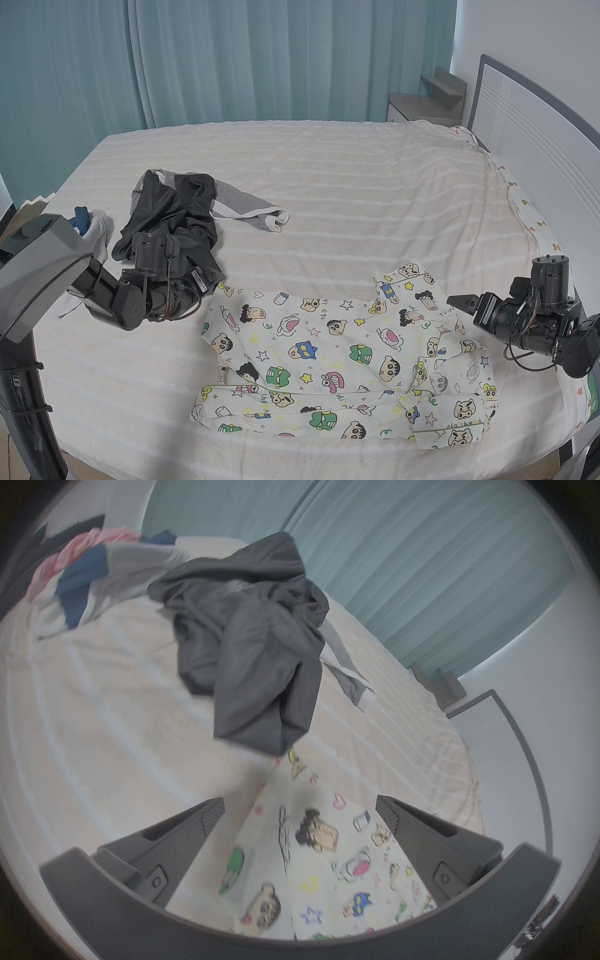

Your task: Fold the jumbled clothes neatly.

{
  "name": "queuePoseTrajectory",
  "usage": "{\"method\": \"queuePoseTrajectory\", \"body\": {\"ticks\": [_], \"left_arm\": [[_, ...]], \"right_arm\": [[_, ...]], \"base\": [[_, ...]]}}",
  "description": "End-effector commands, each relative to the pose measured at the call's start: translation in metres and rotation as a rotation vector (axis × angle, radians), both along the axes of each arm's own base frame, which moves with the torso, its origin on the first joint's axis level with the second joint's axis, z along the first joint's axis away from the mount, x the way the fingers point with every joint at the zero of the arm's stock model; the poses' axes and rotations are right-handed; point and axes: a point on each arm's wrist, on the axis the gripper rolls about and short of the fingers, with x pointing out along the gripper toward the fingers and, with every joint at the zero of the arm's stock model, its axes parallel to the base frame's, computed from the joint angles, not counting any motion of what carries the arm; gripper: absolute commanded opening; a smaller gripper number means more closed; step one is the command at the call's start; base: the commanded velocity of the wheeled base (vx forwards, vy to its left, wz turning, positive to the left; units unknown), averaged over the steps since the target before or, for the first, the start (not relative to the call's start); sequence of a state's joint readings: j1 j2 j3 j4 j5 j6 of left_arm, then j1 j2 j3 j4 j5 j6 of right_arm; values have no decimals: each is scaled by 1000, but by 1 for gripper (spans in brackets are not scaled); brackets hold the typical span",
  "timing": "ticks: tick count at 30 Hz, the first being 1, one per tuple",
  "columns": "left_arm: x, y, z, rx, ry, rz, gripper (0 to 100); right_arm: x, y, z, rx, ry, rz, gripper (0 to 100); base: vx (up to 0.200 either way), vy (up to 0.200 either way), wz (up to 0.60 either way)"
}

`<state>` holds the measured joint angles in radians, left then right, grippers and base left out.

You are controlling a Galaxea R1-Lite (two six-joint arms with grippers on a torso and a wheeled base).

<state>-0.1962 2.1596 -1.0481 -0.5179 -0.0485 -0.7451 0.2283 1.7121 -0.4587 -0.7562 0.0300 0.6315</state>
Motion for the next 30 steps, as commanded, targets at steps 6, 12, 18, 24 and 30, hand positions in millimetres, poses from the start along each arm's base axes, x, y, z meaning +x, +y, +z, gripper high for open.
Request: {"method": "queuePoseTrajectory", "body": {"ticks": [6,12,18,24,30], "left_arm": [[56,-4,-56,151,59,21,100],[64,-16,-67,119,61,24,100],[73,-31,-68,65,39,40,100],[85,-36,-72,84,3,77,100],[86,-38,-71,92,-5,87,0]], "right_arm": [[-9,-1,-4,-11,-14,13,100],[-10,-1,-8,-12,1,17,100],[-9,0,-10,-12,9,20,100],[-6,-1,-17,-17,33,14,100],[2,-3,-24,-15,21,1,100]], "base": [[0,0,0],[0,0,0],[0,0,0],[0,0,0],[0,0,0]]}}
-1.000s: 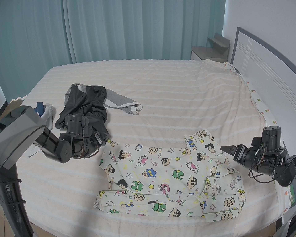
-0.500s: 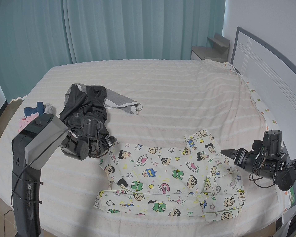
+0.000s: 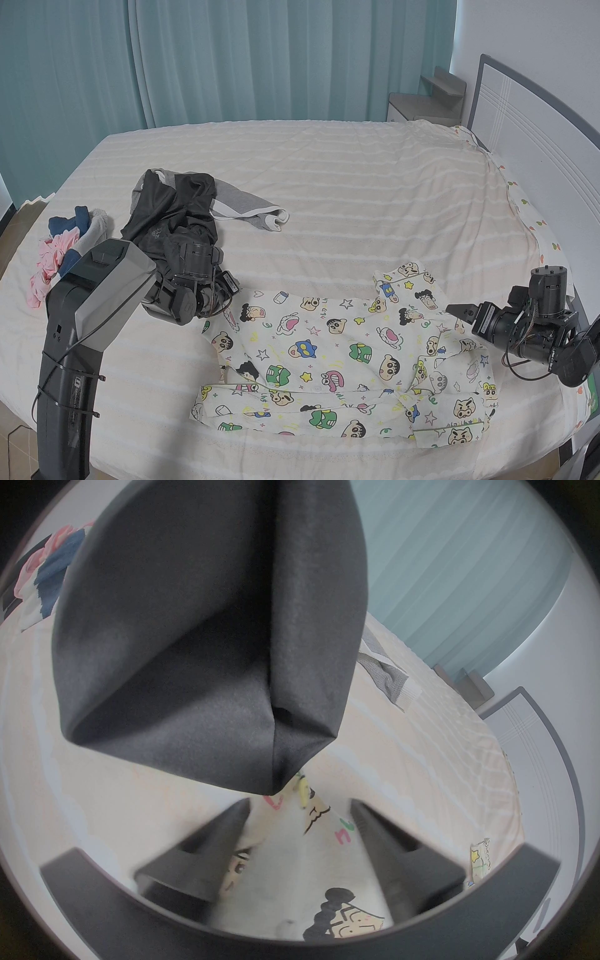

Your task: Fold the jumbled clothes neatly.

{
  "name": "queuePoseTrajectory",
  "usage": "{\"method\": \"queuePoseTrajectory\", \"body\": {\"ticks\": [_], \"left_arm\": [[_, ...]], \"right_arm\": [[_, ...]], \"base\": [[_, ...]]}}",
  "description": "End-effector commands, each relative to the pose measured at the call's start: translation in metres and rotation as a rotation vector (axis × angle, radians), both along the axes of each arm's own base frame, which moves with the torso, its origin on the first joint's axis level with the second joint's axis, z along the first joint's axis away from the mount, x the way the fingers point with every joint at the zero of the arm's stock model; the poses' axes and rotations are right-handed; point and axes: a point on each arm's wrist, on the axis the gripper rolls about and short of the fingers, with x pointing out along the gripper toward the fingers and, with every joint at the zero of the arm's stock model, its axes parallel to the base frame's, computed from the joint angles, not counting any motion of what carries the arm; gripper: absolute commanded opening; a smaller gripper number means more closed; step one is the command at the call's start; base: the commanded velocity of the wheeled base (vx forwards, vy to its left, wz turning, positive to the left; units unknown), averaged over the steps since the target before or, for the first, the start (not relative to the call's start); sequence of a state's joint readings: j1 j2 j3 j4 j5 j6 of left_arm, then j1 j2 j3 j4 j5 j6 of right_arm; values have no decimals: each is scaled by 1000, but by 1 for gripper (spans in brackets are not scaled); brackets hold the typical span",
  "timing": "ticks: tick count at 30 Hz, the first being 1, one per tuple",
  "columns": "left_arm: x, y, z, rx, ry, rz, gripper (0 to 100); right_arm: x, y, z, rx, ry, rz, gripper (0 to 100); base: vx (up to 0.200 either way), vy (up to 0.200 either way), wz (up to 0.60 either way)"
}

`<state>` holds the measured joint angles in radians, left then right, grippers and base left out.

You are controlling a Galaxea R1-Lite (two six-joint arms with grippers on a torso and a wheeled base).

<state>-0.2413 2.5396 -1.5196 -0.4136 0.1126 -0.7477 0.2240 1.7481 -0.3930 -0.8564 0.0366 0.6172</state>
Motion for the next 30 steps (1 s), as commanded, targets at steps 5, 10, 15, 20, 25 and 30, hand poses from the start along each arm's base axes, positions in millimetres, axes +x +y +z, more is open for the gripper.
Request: {"method": "queuePoseTrajectory", "body": {"ticks": [5,10,15,20,25,30], "left_arm": [[5,-3,4,10,-51,19,0],[10,-3,23,12,-135,39,0],[11,-2,42,28,-182,30,0],[10,-3,48,73,-197,34,0],[7,-8,43,112,-184,36,0],[4,-15,43,123,-183,41,0]], "right_arm": [[35,-12,-19,-28,-20,-27,100],[68,-31,-23,-68,-49,4,100],[111,-44,-33,-65,-6,9,100],[150,-52,-44,-144,26,40,100],[177,-62,-52,-186,38,60,100],[188,-72,-62,-219,79,133,100]], "base": [[0,0,0],[0,0,0],[0,0,0],[0,0,0],[0,0,0],[0,0,0]]}}
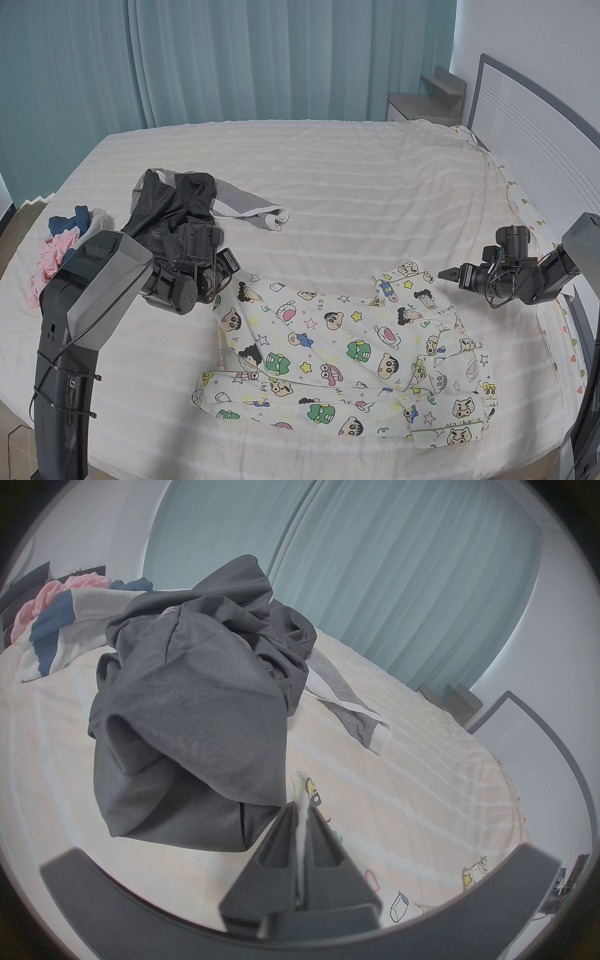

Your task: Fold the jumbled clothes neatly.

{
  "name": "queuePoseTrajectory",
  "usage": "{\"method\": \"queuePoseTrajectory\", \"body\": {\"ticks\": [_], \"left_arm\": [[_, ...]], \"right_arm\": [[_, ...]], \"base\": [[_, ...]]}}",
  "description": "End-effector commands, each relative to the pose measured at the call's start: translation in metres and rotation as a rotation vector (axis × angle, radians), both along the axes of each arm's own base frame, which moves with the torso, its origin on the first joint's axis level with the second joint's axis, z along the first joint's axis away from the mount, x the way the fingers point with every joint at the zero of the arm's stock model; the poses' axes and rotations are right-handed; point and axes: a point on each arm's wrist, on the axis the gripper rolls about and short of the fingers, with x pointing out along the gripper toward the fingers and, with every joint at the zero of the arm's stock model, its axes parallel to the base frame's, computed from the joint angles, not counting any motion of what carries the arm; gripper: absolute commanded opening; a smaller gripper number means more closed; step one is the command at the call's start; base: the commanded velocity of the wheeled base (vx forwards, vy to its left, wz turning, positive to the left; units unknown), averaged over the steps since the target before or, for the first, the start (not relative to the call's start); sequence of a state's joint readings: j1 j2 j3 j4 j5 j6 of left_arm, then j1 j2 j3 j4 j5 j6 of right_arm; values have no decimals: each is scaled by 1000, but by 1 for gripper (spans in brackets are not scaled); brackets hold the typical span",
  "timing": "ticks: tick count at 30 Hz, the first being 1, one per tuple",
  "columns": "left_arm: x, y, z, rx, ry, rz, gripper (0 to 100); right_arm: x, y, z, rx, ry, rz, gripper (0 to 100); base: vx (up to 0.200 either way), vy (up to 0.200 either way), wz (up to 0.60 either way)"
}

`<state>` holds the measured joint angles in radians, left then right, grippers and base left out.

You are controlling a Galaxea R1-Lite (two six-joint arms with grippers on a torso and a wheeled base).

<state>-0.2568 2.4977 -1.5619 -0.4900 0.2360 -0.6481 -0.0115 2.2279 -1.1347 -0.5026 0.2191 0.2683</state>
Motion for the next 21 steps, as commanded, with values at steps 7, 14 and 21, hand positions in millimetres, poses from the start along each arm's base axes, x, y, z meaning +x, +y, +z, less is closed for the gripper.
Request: {"method": "queuePoseTrajectory", "body": {"ticks": [7,14,21], "left_arm": [[-5,-7,5,25,-5,16,0],[-6,-5,3,27,3,19,0],[-6,-5,0,29,11,19,0]], "right_arm": [[36,-24,-46,-2,65,35,100],[37,-17,-51,34,68,98,100],[39,-5,-40,9,-11,131,100]], "base": [[0,0,0],[0,0,0],[0,0,0]]}}
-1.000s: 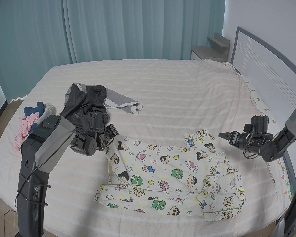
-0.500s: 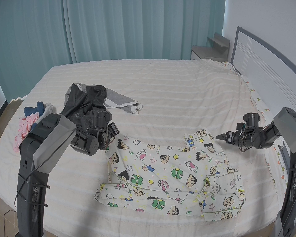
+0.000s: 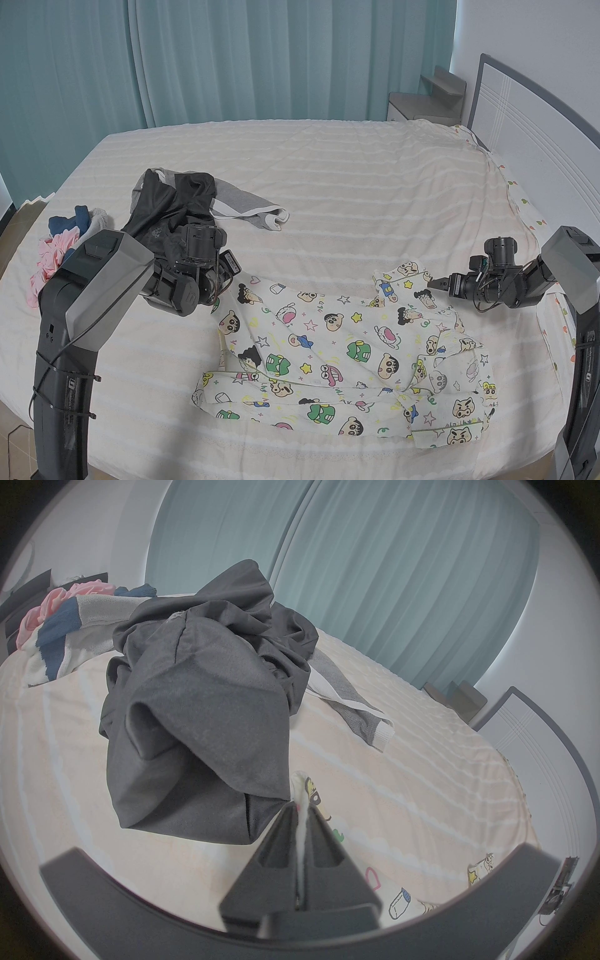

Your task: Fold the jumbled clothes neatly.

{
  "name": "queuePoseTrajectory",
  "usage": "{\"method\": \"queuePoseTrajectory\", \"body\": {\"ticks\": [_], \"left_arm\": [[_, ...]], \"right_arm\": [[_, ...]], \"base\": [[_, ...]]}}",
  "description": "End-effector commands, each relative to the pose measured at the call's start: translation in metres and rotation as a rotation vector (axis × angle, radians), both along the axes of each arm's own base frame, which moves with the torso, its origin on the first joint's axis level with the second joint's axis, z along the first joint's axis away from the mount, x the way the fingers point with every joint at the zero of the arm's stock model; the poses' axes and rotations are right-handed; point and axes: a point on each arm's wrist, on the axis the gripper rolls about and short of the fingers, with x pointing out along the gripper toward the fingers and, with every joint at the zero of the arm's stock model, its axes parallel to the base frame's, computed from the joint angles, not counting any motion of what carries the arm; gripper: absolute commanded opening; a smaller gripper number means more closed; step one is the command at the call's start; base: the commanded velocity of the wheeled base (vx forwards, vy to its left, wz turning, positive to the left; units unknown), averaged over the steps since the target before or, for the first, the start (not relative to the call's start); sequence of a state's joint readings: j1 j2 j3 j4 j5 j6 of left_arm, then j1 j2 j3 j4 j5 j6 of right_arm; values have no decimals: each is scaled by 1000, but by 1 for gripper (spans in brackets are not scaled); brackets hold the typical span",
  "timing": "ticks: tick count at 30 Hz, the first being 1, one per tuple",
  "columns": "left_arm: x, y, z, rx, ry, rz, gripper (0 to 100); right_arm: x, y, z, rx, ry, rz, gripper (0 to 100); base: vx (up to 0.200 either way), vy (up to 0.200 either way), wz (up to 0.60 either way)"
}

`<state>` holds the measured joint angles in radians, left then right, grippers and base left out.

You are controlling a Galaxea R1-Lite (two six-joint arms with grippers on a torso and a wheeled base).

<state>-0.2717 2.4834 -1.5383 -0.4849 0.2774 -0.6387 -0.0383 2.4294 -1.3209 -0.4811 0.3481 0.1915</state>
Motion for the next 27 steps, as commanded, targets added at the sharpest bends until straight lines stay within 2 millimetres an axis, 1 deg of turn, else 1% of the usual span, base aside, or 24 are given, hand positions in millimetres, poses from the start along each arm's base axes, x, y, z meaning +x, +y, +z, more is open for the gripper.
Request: {"method": "queuePoseTrajectory", "body": {"ticks": [1,5,8,10,12,15,17,21,24,27], "left_arm": [[0,0,-2,0,4,1,0],[0,0,-3,1,6,1,0],[0,0,-3,1,6,1,0],[-1,0,-3,2,9,1,0],[-1,0,-3,1,7,1,0],[-1,0,-5,1,12,1,0],[-1,0,-4,1,10,1,0],[-2,1,-3,2,13,4,0],[-3,2,-4,3,17,4,0],[-3,2,-3,4,16,7,0]], "right_arm": [[-2,6,10,-4,-42,13,100],[-8,9,18,-4,-64,21,100],[-13,9,15,-26,-59,35,100],[-13,9,19,-41,-90,46,100],[-16,9,18,-40,-96,47,100],[-19,11,14,-43,-98,58,100],[-19,16,11,-38,-108,70,100],[-16,18,-4,-37,-83,75,100],[-15,19,-7,-34,-76,75,100],[-13,25,-15,-30,-63,93,100]], "base": [[0,0,0],[0,0,0],[0,0,0],[0,0,0],[0,0,0],[0,0,0],[0,0,0],[0,0,0],[0,0,0],[0,0,0]]}}
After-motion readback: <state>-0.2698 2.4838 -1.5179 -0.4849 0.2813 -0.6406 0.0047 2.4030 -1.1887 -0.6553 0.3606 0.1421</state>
